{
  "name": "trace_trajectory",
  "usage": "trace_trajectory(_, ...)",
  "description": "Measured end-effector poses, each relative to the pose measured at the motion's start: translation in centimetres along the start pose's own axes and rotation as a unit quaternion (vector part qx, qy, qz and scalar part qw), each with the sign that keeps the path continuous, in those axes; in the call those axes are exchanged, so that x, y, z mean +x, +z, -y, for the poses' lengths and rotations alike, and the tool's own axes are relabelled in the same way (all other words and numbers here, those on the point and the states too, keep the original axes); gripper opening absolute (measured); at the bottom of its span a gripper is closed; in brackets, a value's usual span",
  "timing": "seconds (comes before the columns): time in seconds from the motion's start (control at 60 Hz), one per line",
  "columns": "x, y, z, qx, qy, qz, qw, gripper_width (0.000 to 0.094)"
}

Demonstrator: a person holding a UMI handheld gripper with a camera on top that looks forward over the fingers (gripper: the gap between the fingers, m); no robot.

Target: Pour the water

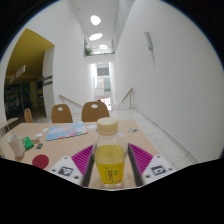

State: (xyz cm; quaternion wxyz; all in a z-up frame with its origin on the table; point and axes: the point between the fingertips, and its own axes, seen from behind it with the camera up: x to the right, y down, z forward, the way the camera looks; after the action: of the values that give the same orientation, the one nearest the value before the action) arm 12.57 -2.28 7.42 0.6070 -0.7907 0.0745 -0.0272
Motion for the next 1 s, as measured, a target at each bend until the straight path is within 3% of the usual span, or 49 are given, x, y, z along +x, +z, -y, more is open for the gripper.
trace_trajectory(0.017, -0.1, 0.2, -0.1, -0.002, 0.002, 0.001, 1.0, 0.051)
trace_trajectory(0.033, 0.0, 0.4, -0.2, -0.004, 0.005, 0.0, 1.0, 0.0469)
trace_trajectory(0.133, 0.0, 0.0, -0.1, 0.022, -0.008, -0.004, 1.0, 0.0334)
trace_trajectory(0.333, -1.5, -1.4, 0.7, 0.033, -0.064, -0.034, 0.997, 0.0305)
trace_trajectory(0.5, -11.7, -4.3, 7.9, 0.076, -0.31, -0.062, 0.946, 0.0303)
trace_trajectory(0.7, -29.5, -6.6, 14.2, 0.138, -0.636, -0.08, 0.755, 0.0301)
trace_trajectory(0.867, -37.2, -6.1, 9.4, 0.139, -0.853, -0.113, 0.49, 0.0308)
trace_trajectory(1.0, -36.8, -6.3, 5.7, 0.115, -0.885, -0.103, 0.439, 0.0306)
